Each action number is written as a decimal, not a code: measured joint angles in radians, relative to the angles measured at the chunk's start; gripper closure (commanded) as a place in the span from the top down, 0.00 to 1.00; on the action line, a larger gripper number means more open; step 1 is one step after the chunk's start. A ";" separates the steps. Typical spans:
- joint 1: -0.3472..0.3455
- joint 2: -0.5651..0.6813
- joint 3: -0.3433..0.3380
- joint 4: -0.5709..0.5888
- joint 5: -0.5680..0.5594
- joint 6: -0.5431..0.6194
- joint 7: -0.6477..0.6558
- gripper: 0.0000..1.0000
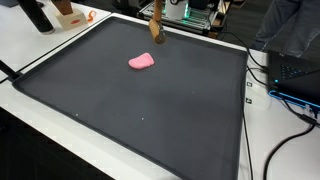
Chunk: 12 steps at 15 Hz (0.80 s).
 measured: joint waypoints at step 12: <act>-0.008 -0.064 -0.019 0.040 0.009 -0.124 -0.026 0.48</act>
